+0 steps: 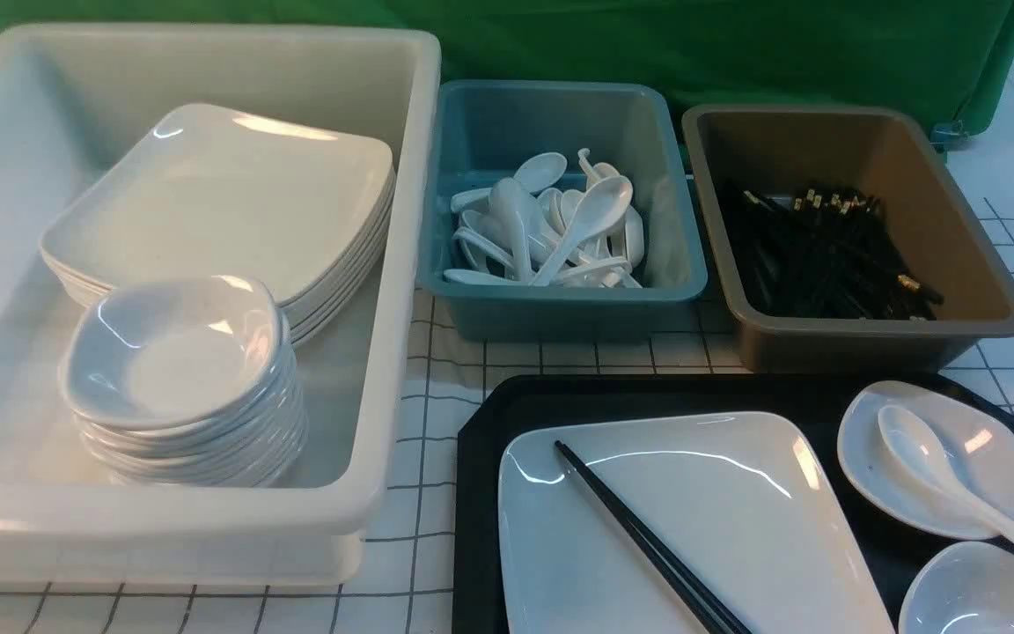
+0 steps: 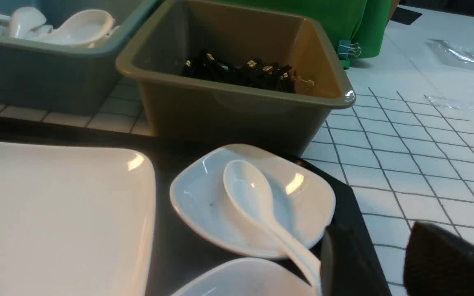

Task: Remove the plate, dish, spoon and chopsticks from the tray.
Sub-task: Use the right arm to grab a soup spoon from the plate

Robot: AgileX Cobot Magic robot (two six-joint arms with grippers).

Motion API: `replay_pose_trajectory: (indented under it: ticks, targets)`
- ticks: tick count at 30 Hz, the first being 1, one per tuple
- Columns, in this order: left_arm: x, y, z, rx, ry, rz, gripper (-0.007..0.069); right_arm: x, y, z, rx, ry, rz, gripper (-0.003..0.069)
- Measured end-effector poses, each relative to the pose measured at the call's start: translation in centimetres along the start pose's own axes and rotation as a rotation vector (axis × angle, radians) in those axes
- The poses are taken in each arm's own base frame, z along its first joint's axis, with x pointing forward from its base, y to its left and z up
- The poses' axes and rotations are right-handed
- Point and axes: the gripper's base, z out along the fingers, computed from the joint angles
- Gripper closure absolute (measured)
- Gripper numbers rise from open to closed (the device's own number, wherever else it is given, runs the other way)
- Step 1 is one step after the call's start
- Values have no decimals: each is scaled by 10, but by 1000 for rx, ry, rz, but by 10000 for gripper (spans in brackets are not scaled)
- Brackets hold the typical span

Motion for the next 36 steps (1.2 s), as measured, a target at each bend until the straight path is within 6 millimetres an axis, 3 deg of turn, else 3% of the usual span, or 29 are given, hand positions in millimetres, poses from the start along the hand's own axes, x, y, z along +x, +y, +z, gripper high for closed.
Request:
replay_pose_trajectory:
  ticks: [26,36]
  targets:
    - [-3,0,0,-2,-35,-5,620,0,0,0,0,0,0,418]
    - [-31,8,-6,19,-365,-609,620,-4,-1,0,8,-42,0,418]
